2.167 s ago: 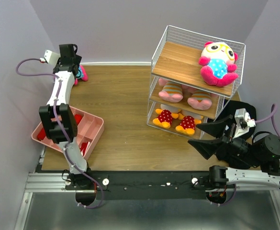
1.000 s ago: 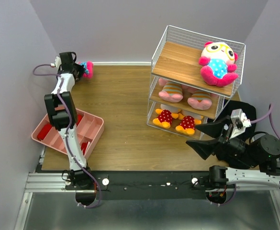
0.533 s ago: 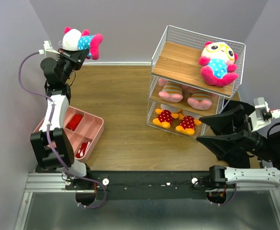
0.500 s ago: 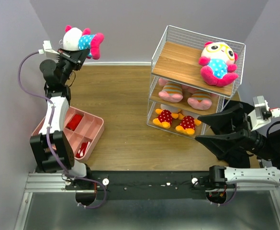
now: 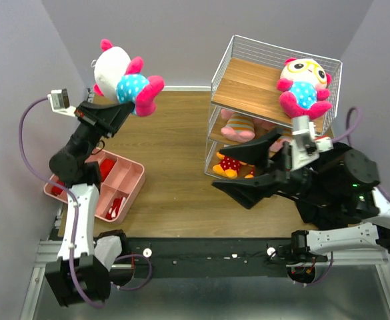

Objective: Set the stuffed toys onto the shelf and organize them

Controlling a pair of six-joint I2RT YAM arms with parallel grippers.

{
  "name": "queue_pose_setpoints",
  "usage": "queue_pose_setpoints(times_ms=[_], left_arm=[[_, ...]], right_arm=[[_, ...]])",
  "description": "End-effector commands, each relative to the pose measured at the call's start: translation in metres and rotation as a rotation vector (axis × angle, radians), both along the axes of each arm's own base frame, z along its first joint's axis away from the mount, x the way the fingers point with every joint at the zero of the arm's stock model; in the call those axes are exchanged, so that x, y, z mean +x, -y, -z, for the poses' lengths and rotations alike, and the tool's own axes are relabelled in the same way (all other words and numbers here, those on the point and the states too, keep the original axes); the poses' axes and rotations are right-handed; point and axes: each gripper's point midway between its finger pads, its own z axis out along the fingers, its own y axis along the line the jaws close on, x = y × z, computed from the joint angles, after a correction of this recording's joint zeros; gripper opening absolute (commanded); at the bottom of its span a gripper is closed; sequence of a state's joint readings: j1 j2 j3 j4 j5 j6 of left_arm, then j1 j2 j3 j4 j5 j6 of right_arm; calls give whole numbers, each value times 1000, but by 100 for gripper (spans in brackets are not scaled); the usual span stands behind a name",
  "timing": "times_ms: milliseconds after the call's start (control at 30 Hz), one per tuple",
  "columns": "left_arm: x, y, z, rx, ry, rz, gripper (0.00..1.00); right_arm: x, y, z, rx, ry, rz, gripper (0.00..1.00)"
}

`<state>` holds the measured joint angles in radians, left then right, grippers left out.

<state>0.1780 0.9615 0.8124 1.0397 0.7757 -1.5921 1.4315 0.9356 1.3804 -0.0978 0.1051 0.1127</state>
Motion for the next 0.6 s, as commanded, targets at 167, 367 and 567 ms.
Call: queue_pose_setpoints(times_ms=[167, 367, 567], left_arm=[[-111, 22, -14, -34, 129, 133, 0], [-151, 29, -24, -19, 181, 141, 0], [-167, 33, -32, 13, 210, 113, 0]], right_arm=[[19, -52, -33, 92, 180, 100, 75], [20, -73, -34, 103, 200, 95, 72], [21, -85, -29, 99, 256, 101, 72]])
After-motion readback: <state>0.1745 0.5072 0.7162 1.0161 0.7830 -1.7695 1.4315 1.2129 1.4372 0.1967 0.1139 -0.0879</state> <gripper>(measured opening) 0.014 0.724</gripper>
